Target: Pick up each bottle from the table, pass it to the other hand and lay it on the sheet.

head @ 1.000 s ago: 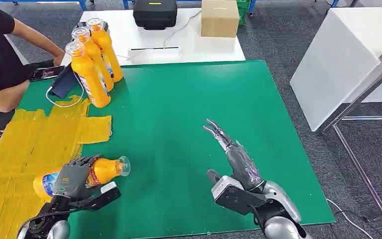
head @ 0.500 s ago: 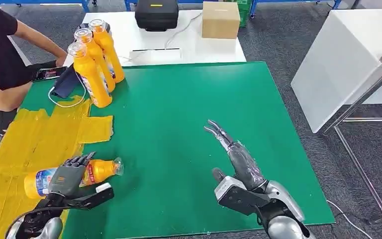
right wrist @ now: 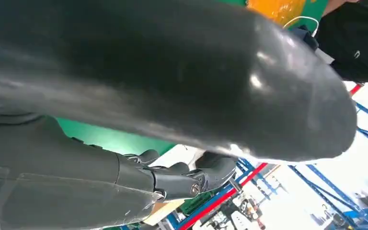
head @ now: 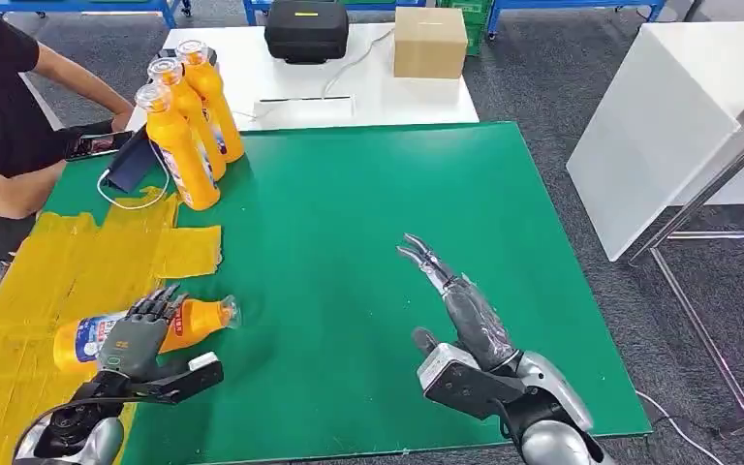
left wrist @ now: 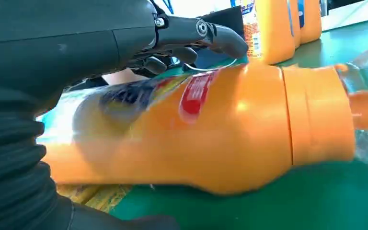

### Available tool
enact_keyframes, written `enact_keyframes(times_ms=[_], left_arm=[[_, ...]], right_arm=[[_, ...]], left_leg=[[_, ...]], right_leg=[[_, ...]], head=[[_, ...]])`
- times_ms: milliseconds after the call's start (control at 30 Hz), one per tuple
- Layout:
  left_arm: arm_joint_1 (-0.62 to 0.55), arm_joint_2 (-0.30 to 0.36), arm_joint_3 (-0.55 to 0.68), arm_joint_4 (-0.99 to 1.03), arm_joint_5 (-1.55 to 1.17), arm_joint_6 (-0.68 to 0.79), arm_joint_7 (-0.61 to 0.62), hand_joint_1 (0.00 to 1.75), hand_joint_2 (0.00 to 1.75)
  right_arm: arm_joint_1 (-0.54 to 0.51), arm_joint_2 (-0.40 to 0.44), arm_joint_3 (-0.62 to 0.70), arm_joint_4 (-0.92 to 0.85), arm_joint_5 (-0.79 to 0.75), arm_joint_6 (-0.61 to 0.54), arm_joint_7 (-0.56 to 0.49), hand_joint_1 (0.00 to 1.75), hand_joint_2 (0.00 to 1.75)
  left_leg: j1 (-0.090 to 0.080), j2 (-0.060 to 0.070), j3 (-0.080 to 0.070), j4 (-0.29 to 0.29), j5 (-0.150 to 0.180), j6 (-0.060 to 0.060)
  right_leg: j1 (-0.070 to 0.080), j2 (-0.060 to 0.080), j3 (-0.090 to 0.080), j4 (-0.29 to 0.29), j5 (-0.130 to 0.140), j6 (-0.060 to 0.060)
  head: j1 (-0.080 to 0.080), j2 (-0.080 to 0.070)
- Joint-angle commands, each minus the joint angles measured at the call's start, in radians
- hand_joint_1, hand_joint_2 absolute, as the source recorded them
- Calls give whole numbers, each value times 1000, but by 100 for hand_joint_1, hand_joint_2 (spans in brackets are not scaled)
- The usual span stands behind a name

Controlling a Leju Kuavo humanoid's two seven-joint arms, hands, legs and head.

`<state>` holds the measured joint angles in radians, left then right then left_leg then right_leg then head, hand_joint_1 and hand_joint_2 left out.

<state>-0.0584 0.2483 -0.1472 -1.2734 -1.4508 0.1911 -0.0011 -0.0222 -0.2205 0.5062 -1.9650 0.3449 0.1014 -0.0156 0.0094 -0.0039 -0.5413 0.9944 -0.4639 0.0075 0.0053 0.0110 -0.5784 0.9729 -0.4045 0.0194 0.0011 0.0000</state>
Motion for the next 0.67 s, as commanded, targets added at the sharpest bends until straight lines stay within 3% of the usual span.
enact_keyframes(times_ms=[33,200,667], left_arm=[[7,9,-32,97,-6,-17,7,0,175],[10,-20,-6,49,95,-11,-40,0,175],[17,-18,-6,27,97,-14,-38,0,175]], right_arm=[[-17,-10,-6,27,-5,5,0,0,0],[2,-9,-15,23,-3,5,-1,0,0],[6,-10,-16,19,-3,3,-2,0,0]], left_leg=[[-1,1,2,-1,0,0],[-1,1,2,-1,0,0],[-1,1,1,-1,0,0]], right_leg=[[-1,1,1,0,0,0],[-1,0,1,-1,0,0],[-1,0,0,-1,0,1]], head=[[0,0],[0,0],[0,0]])
